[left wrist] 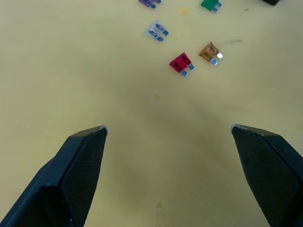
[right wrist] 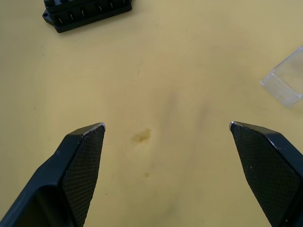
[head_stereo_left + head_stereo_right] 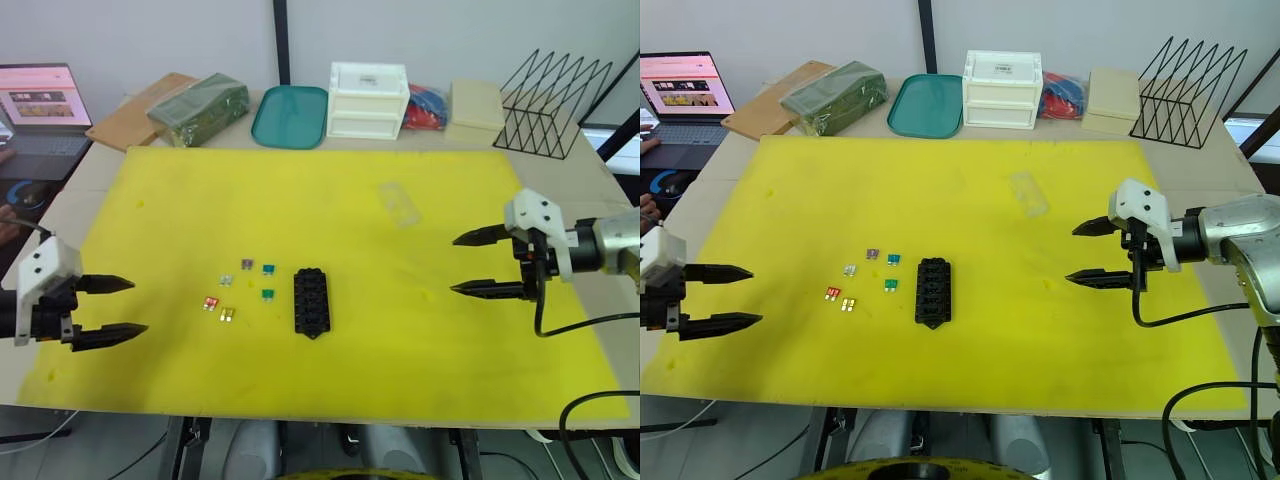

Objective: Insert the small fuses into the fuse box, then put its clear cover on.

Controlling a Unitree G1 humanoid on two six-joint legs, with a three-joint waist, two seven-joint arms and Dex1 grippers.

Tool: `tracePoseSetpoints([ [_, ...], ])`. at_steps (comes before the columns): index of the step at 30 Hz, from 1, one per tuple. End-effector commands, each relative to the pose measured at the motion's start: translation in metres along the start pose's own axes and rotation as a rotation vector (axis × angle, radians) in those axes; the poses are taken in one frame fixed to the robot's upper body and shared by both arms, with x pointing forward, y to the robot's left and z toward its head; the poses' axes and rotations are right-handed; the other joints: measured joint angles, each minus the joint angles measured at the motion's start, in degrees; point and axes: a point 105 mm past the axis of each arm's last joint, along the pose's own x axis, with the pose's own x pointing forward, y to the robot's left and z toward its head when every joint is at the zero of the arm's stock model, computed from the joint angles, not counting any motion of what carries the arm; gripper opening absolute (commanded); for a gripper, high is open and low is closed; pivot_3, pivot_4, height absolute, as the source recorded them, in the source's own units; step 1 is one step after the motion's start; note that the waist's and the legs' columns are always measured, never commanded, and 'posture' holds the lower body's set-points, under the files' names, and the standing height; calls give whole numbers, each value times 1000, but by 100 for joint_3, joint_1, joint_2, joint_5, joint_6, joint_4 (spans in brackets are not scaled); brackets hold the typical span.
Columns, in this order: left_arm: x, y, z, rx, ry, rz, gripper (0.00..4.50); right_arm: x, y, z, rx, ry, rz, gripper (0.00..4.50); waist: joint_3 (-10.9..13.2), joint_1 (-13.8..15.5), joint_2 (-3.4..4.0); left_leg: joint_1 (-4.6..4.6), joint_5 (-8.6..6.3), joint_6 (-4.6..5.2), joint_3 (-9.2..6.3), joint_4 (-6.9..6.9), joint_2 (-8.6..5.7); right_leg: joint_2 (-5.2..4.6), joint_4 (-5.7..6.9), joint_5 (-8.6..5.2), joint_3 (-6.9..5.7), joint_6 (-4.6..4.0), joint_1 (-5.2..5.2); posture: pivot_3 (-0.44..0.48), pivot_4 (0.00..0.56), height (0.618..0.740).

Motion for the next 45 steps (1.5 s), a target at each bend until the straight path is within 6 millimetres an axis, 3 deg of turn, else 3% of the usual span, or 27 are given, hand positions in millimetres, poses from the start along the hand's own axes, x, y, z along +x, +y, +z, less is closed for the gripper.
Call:
tracePoseSetpoints([
  [1,-7,4,10,28,-39,37,4477,-8,-2,11,-41,-13,-24,4500,0,0,0,0,0,0,0,0,0,0,0,0,0,0,0,0,150,740],
  [21,-3,4,10,14,-35,16,4477,-1,0,17,-29,-48,-31,4500,0,3,0,0,0,0,0,0,0,0,1,0,0,0,-1,0,150,740],
  [27,6,1,12,-34,-66,-30,4477,7,3,26,-33,-93,-35,4500,0,-5,0,0,0,0,0,0,-1,0,2,0,1,0,-1,0,150,740],
  [32,25,-11,15,-194,-143,-130,4477,26,19,54,-56,-194,15,4500,-1,-15,0,-1,0,0,-2,1,0,2,7,1,2,0,-2,0,150,740],
  [37,35,-18,18,-532,-201,-244,4477,47,42,80,-97,-271,103,4500,-3,-3,-4,-5,0,0,-14,3,0,4,10,1,-1,1,-2,0,150,740],
  [42,44,-11,14,-846,-187,-314,4477,66,60,100,-156,-323,184,4500,-3,-2,-5,-7,0,0,-17,4,-3,3,11,1,-2,1,-2,0,150,740],
  [45,51,-7,15,-932,-199,-330,3908,72,68,110,-194,-339,223,4500,-4,-11,-5,-8,0,0,-18,4,-3,3,12,1,-5,1,-3,0,150,740],
])
